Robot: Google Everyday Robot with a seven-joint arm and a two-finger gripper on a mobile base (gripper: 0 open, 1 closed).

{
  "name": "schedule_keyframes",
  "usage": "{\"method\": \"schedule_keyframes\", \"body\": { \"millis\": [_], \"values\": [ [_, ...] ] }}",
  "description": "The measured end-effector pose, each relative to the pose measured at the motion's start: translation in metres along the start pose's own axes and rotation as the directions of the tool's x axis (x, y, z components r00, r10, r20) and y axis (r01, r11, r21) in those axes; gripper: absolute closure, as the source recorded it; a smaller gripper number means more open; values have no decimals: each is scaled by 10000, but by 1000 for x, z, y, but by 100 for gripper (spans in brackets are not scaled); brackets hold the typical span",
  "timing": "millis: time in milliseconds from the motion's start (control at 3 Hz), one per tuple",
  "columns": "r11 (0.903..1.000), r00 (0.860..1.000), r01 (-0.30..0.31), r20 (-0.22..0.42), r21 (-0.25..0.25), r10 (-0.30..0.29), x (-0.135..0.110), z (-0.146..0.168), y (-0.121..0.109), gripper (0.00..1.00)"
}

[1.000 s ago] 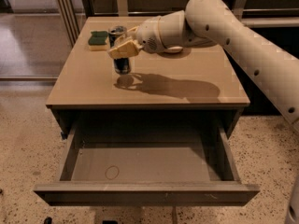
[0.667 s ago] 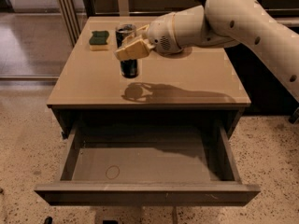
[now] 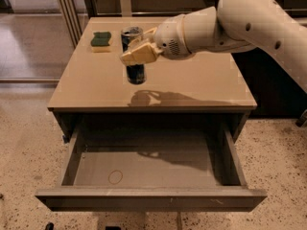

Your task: Place redbull can into top drawer

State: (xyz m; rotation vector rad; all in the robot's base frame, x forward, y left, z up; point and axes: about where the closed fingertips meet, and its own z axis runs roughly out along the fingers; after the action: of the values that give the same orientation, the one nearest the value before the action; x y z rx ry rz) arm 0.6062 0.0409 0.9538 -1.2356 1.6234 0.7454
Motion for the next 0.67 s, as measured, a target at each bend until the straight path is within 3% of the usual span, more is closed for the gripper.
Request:
{"method": "schedule_keyframes", "body": {
  "millis": [333, 667],
  "values": [
    [9992, 9995, -219, -214, 339, 227, 0, -27, 33, 100],
    [9960, 9975, -648, -253, 611, 665, 21, -35, 58, 100]
  ]
}}
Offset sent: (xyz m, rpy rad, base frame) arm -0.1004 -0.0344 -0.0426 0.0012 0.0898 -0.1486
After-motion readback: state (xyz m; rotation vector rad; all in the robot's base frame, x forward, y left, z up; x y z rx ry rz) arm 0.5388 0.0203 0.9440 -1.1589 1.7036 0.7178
